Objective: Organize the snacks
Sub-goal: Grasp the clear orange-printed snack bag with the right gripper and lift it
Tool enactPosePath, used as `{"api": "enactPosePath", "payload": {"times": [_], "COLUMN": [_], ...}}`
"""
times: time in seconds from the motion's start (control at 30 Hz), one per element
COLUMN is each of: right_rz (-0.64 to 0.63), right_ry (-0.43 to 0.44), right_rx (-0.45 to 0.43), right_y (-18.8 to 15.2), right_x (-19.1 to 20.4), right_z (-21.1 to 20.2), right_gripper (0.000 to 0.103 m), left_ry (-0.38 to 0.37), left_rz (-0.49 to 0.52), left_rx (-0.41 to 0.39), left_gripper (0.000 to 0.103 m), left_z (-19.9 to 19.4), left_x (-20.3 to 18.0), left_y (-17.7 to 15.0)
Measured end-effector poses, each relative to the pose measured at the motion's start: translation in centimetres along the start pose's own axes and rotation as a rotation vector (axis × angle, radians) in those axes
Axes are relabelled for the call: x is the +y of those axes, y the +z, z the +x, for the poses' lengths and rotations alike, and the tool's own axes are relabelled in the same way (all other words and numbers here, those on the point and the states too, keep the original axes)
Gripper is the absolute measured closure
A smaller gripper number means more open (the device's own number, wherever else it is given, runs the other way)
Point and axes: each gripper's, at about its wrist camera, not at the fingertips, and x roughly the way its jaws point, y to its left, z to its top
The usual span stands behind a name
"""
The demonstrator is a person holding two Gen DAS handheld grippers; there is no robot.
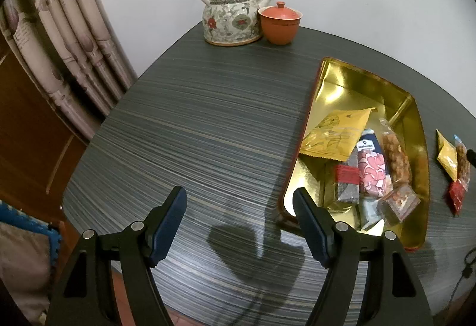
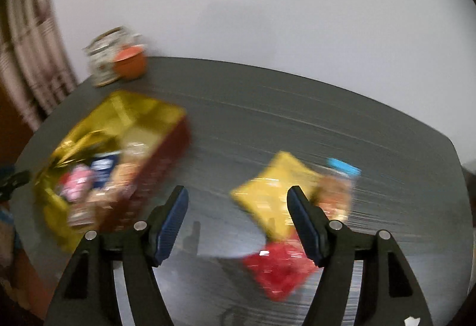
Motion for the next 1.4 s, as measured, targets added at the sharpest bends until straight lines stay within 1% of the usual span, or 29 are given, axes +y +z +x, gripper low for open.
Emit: {"api": "enactPosePath", "payload": {"times": [0.2, 0.37, 0.5, 0.6, 0.67, 0.7, 0.77, 0.8, 0.9, 1.03, 1.13, 1.3, 1.4], "right_rz": [0.072, 0.109, 0.135, 0.150, 0.153, 0.153, 0.142, 0.136, 0.104, 0.094, 0.084, 0.093, 0.108], "right_ry": [-0.067, -0.067, -0.055, -0.041, -0.015, -0.007, 0.010, 0.011, 0.012, 0.006, -0.018, -0.061, -0.079], "right_rx": [0.034, 0.065, 0.084, 0.089, 0.089, 0.085, 0.074, 0.069, 0.049, 0.010, -0.008, 0.004, 0.029], "right_y": [0.1, -0.1, -0.7, -1.1, -1.5, -1.6, -1.8, -1.8, -2.0, -2.5, -3.0, -4.6, -5.9], "right_x": [-4.6, -6.2, -6.9, -7.3, -7.6, -7.9, -7.8, -7.8, -7.8, -8.7, -9.7, -12.7, -14.9], "right_z": [1.6, 3.5, 4.6, 4.9, 5.1, 5.0, 4.8, 4.7, 4.2, 2.8, 1.9, 1.2, 1.2], "right_gripper": [0.037, 0.037, 0.037, 0.046, 0.055, 0.055, 0.062, 0.062, 0.065, 0.066, 0.066, 0.066, 0.066], "left_ry": [0.018, 0.049, 0.063, 0.059, 0.073, 0.080, 0.087, 0.092, 0.073, 0.066, 0.037, -0.032, -0.084], "left_rz": [0.013, 0.026, 0.010, -0.011, -0.017, -0.016, -0.011, -0.014, -0.011, 0.049, 0.100, 0.179, 0.245], "left_rx": [-0.009, -0.028, -0.020, -0.010, -0.010, -0.010, -0.021, -0.027, -0.032, -0.053, -0.073, -0.104, -0.120], "left_gripper": [0.029, 0.029, 0.029, 0.029, 0.029, 0.029, 0.029, 0.029, 0.029, 0.029, 0.029, 0.029, 0.029], "left_z": [0.2, 0.5, 0.9, 1.1, 1.0, 1.0, 0.4, 0.0, -1.0, -2.5, -3.6, -4.8, -5.2], "left_x": [-0.2, -0.2, 0.1, 0.6, 0.7, 0.7, 0.6, 0.5, 0.0, -2.2, -4.7, -9.6, -13.2], "left_y": [-0.1, -0.2, -0.2, -0.3, -0.4, -0.4, -0.5, -0.5, -0.5, -0.4, 0.0, 1.0, 1.4]}}
